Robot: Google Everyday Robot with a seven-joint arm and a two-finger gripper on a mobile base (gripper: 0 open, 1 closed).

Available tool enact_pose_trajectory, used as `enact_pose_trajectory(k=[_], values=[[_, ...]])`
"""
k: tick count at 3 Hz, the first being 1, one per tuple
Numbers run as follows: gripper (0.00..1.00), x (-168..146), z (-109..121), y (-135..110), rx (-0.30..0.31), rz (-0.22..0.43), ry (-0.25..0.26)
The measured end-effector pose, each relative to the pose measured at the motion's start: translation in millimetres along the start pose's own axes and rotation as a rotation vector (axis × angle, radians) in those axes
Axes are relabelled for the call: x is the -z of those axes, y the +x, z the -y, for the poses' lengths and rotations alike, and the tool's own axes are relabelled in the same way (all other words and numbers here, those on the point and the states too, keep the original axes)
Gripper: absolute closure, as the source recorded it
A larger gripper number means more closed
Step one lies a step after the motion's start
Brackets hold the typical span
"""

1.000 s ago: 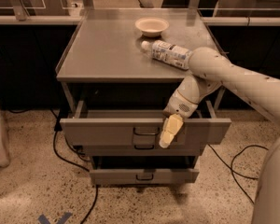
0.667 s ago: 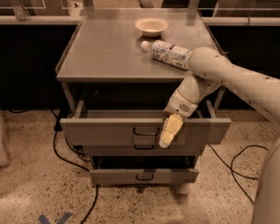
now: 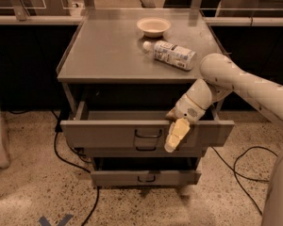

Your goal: Open top drawer

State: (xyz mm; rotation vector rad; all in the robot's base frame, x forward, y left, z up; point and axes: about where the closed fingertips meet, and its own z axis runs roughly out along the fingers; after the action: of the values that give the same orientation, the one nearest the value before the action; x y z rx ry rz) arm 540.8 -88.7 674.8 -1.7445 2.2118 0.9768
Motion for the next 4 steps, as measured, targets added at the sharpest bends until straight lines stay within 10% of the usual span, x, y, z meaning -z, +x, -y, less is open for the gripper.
enact_pose_trajectory(k=[4], values=[[0.0,11,-59,3,-0.075,-0.057,-0.132]])
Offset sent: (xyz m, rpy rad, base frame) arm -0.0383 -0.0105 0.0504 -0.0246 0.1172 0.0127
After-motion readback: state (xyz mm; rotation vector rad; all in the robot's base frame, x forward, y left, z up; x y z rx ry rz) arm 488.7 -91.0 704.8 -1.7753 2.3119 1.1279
